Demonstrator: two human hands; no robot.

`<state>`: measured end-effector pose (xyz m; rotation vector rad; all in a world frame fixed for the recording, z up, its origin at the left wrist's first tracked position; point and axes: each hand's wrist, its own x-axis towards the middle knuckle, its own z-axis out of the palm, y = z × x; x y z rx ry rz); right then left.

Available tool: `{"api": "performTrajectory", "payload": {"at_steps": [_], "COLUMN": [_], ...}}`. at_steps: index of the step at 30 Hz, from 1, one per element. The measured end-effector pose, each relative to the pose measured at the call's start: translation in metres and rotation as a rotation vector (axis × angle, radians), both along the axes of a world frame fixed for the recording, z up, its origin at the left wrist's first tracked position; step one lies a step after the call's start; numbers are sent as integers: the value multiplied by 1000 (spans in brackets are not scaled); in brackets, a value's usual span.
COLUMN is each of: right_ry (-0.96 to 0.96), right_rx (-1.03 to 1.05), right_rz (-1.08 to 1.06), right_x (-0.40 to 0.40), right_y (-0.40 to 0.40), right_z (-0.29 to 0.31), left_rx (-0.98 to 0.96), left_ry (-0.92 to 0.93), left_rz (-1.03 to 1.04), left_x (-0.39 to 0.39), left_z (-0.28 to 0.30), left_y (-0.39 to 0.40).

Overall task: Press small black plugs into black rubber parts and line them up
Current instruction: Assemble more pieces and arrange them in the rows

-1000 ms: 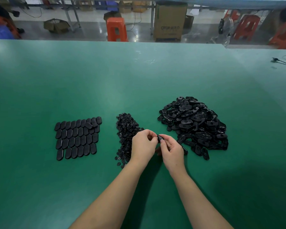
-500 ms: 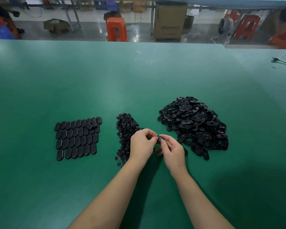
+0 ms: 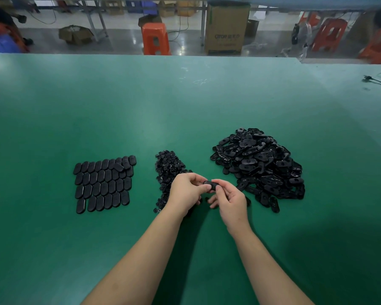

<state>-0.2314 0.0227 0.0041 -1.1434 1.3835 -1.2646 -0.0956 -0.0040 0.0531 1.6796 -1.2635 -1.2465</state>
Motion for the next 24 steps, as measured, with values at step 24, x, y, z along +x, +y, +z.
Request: {"api": "performTrajectory", "payload": {"at_steps": [24], "right_ry": [14], "right_rx": [3], "right_rz": [14], "right_x": [4], "right_y": [2], "right_z": [6], "left_rx": [-274], "left_ry": [-372], "left_rz": [-66], "left_x": [-1], "left_z": [-5], "left_y": [3]}}
